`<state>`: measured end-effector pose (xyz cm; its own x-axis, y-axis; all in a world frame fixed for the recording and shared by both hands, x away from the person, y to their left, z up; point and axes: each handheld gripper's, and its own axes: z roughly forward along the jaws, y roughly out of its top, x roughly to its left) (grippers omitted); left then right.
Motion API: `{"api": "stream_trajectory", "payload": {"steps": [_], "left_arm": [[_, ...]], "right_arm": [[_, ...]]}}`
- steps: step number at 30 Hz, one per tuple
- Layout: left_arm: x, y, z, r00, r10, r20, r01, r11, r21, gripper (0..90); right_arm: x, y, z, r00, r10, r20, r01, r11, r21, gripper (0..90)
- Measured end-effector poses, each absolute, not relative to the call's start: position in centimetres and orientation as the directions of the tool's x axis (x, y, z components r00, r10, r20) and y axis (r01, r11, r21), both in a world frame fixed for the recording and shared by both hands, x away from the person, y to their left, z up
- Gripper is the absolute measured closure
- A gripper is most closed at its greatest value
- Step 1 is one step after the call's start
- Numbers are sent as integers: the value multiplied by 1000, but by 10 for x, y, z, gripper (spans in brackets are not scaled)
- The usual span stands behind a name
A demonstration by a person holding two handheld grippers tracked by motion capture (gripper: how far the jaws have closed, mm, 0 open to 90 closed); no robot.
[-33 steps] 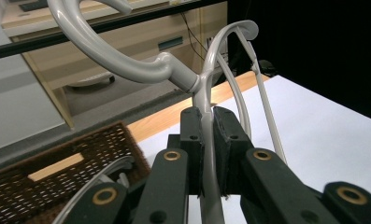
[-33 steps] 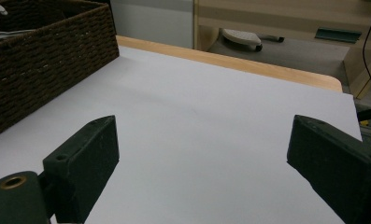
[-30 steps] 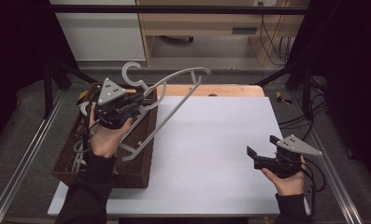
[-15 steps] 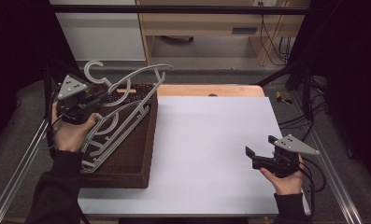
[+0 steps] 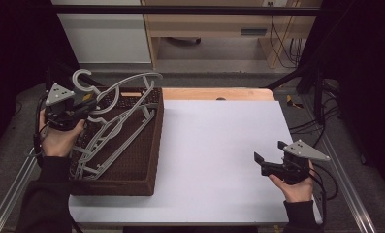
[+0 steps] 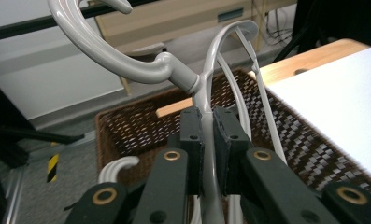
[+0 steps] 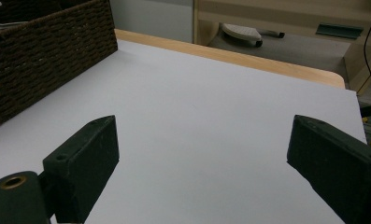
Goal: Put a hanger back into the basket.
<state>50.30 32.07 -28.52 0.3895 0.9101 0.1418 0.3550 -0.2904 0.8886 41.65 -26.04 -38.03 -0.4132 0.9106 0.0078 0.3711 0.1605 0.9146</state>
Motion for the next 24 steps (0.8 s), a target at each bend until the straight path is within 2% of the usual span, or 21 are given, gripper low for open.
{"api": "stream_trajectory", "payload": {"steps": [13, 24], "left_arm": [[513, 349, -308, 384, 913, 137, 402, -299, 866, 828], [512, 347, -320, 427, 894, 137, 393, -320, 862, 828]], "right_arm": [[418, -259, -382, -414, 910, 6, 377, 166, 911, 91], [418, -258, -382, -414, 910, 2, 377, 169, 910, 91]]}}
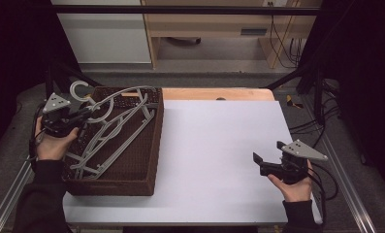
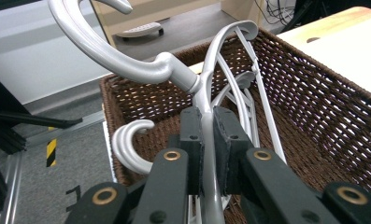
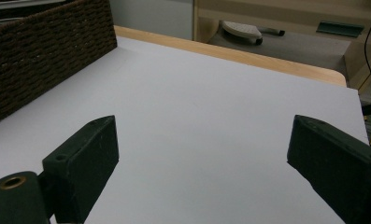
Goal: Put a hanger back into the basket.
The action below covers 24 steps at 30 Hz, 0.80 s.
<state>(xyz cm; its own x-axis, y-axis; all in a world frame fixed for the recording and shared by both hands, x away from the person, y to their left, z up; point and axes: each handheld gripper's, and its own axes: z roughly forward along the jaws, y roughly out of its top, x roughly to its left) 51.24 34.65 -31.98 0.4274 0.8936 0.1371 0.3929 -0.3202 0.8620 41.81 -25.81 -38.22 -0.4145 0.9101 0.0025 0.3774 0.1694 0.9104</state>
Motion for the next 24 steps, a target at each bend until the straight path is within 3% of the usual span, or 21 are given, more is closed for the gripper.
{"api": "stream_trajectory", "payload": {"steps": [12, 24], "left_arm": [[528, 338, -330, 459, 876, 148, 408, -356, 841, 827], [533, 344, -345, 424, 902, 84, 446, -288, 847, 826]], "right_arm": [[418, -258, -382, -414, 910, 2, 379, 171, 909, 91], [419, -256, -383, -415, 910, 1, 381, 173, 908, 91]]}}
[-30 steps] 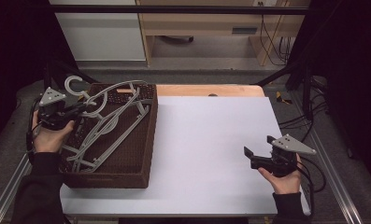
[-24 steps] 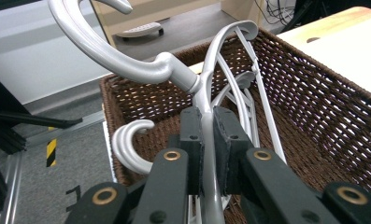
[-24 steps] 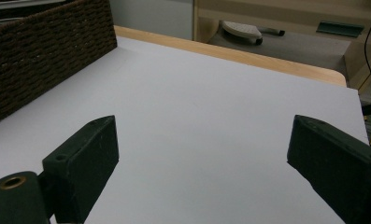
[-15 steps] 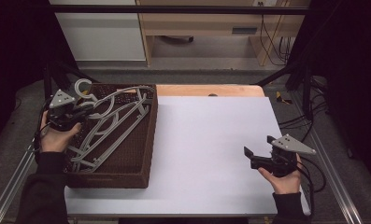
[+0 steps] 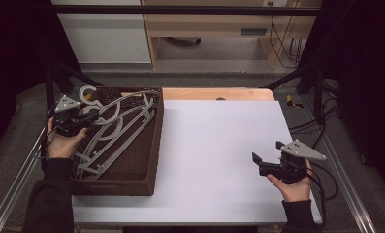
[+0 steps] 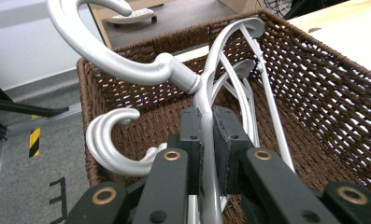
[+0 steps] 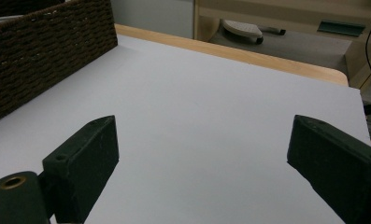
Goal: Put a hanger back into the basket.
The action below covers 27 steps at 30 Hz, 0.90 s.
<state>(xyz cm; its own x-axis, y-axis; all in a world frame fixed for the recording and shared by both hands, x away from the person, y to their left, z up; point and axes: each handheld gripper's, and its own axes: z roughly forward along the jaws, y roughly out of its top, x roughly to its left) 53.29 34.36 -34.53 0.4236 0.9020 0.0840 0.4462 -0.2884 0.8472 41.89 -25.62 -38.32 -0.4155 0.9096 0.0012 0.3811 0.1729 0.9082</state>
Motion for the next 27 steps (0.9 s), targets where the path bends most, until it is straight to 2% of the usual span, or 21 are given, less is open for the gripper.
{"api": "stream_trajectory", "payload": {"steps": [7, 11, 16, 20, 24, 27], "left_arm": [[537, 340, -368, 423, 893, 151, 536, -381, 754, 826], [538, 340, -368, 439, 888, 137, 544, -384, 746, 826], [539, 331, -372, 478, 859, 182, 556, -456, 695, 826], [541, 333, -374, 467, 870, 157, 576, -434, 693, 826], [543, 330, -377, 445, 878, 175, 596, -437, 674, 821], [546, 329, -382, 436, 883, 175, 620, -436, 652, 753]], "right_arm": [[419, -257, -383, -416, 910, -3, 378, 176, 909, 91], [418, -257, -383, -417, 909, 0, 378, 173, 910, 91], [418, -257, -382, -415, 910, -4, 377, 176, 909, 91], [417, -258, -382, -415, 910, 0, 372, 170, 913, 91], [418, -257, -382, -415, 910, -1, 375, 172, 911, 90], [418, -257, -382, -413, 911, 0, 376, 171, 911, 84]]}}
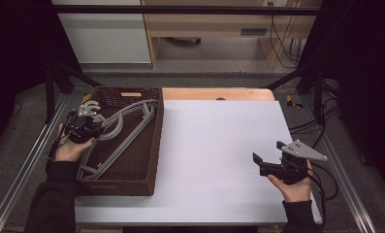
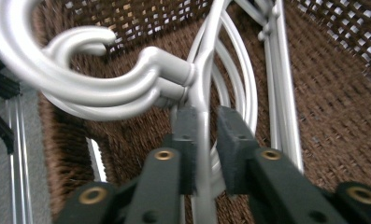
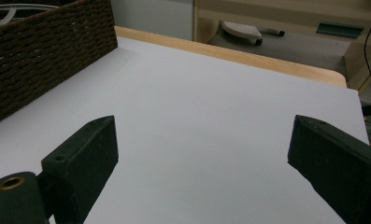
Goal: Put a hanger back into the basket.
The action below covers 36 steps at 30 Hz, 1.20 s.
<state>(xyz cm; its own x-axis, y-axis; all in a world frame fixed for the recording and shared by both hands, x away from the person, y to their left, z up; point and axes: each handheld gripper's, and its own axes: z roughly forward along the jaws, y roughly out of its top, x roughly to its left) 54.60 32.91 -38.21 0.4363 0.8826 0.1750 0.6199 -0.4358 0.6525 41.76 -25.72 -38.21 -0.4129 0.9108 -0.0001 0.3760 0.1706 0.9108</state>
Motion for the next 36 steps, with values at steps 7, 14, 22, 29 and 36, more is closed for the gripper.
{"api": "stream_trajectory", "payload": {"steps": [7, 14, 22, 29, 36], "left_arm": [[545, 334, -380, 416, 900, 132, 630, -390, 672, 545], [523, 338, -356, 382, 919, 99, 518, -302, 801, 431], [490, 330, -335, 390, 921, 7, 400, -176, 900, 296], [460, 315, -333, 427, 902, -58, 329, -96, 939, 234], [436, 305, -343, 433, 900, -49, 298, -91, 950, 193]], "right_arm": [[417, -258, -381, -410, 912, 5, 373, 163, 913, 79], [416, -259, -380, -408, 913, 8, 364, 155, 918, 74], [415, -262, -378, -403, 915, 19, 355, 137, 925, 65], [413, -266, -376, -397, 917, 34, 346, 115, 931, 59], [411, -270, -375, -400, 916, 42, 335, 103, 936, 53]]}}
